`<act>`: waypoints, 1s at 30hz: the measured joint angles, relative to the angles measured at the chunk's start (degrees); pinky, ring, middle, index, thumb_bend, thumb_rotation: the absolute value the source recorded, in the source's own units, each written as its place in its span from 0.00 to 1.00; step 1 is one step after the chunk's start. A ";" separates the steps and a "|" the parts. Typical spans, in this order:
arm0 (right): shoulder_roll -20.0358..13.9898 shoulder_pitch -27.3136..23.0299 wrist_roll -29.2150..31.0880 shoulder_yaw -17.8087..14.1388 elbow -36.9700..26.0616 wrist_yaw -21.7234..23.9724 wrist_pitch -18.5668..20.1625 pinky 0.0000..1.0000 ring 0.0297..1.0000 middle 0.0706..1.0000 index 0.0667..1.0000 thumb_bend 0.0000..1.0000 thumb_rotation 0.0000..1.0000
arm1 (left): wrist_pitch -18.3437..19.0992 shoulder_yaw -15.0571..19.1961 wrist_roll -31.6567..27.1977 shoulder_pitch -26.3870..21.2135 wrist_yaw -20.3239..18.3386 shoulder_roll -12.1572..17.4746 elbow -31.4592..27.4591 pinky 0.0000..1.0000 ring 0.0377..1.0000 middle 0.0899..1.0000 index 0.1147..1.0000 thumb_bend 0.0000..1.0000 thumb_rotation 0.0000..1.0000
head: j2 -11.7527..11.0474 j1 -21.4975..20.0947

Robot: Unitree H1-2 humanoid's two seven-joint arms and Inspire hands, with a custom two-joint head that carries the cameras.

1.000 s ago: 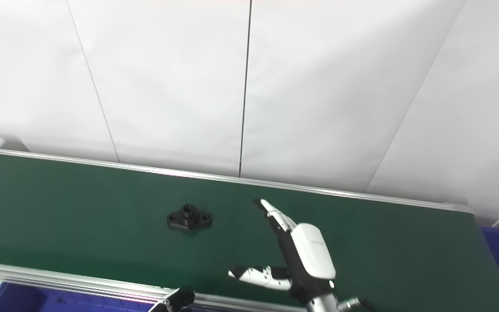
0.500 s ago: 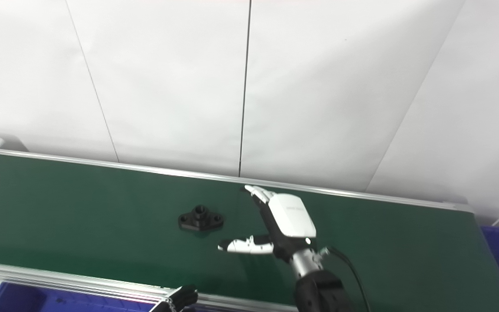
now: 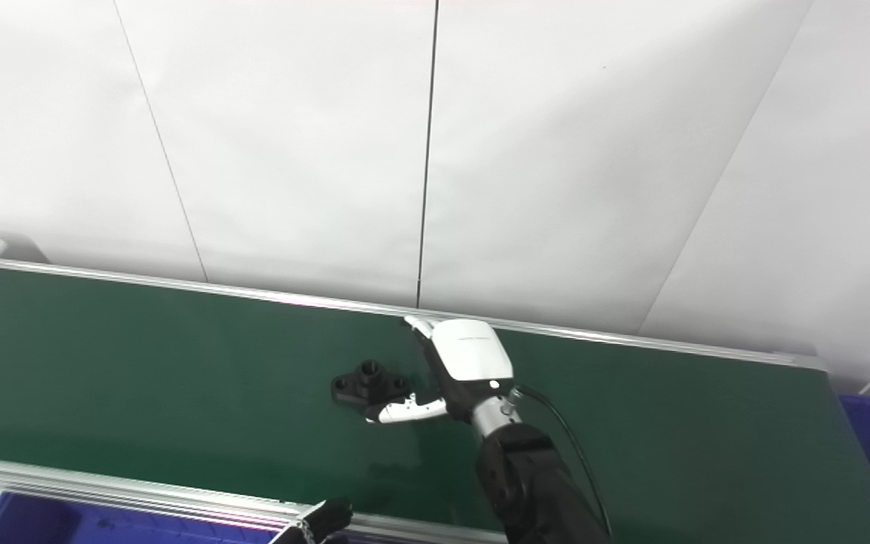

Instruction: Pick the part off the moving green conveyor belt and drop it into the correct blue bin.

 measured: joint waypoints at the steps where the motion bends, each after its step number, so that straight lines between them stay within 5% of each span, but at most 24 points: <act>1: 0.14 -0.42 -0.04 0.43 0.65 -0.06 0.13 0.75 0.81 0.84 0.87 0.93 0.71 | 0.24 -0.06 0.14 0.04 0.00 0.00 -0.22 0.83 0.87 0.85 0.80 0.84 0.65 | 0.09 0.09; 12: 1.28 -1.98 -1.02 4.70 7.44 -1.94 2.54 0.67 0.77 0.80 0.84 0.92 0.67 | 1.99 -0.61 1.08 0.64 0.04 -0.03 -2.20 0.83 0.87 0.85 0.81 0.85 0.65 | 0.88 0.53; 17: 1.26 -2.99 -1.90 6.11 9.10 -3.85 3.76 0.56 0.64 0.71 0.79 0.87 0.66 | 2.41 -0.77 1.09 1.07 0.05 -0.04 -3.35 0.83 0.87 0.85 0.82 0.86 0.64 | 1.32 0.62; 19: 1.18 -3.48 -2.33 6.72 9.63 -4.63 4.32 0.52 0.60 0.68 0.76 0.82 0.60 | 2.67 -0.83 1.06 1.20 0.05 -0.05 -3.76 0.84 0.88 0.86 0.82 0.86 0.64 | 1.58 0.70; 21: 1.17 -3.92 -2.77 7.51 10.22 -5.20 5.01 0.44 0.51 0.60 0.70 0.73 0.41 | 2.99 -0.91 1.06 1.32 0.05 -0.05 -3.97 0.84 0.88 0.86 0.83 0.86 0.63 | 1.93 0.62; 22: 1.15 -4.06 -2.96 7.89 10.54 -5.69 5.13 0.31 0.37 0.52 0.58 0.63 0.21 | 3.11 -0.95 1.06 1.41 0.05 -0.06 -4.06 0.84 0.88 0.85 0.82 0.85 0.63 | 1.94 0.62; 24: 0.98 -4.18 -3.34 8.84 11.12 -6.99 5.28 0.18 0.22 0.45 0.48 0.55 0.04 | 3.15 -0.94 1.05 1.67 0.08 -0.16 -4.07 0.85 0.88 0.85 0.83 0.83 0.63 | 2.11 0.62; 30: 1.38 -4.37 -2.91 10.54 10.64 -6.86 6.40 0.16 0.21 0.43 0.45 0.53 0.00 | 4.06 -0.93 0.95 1.95 0.09 -0.15 -4.61 0.86 0.88 0.86 0.84 0.82 0.63 | 2.64 0.27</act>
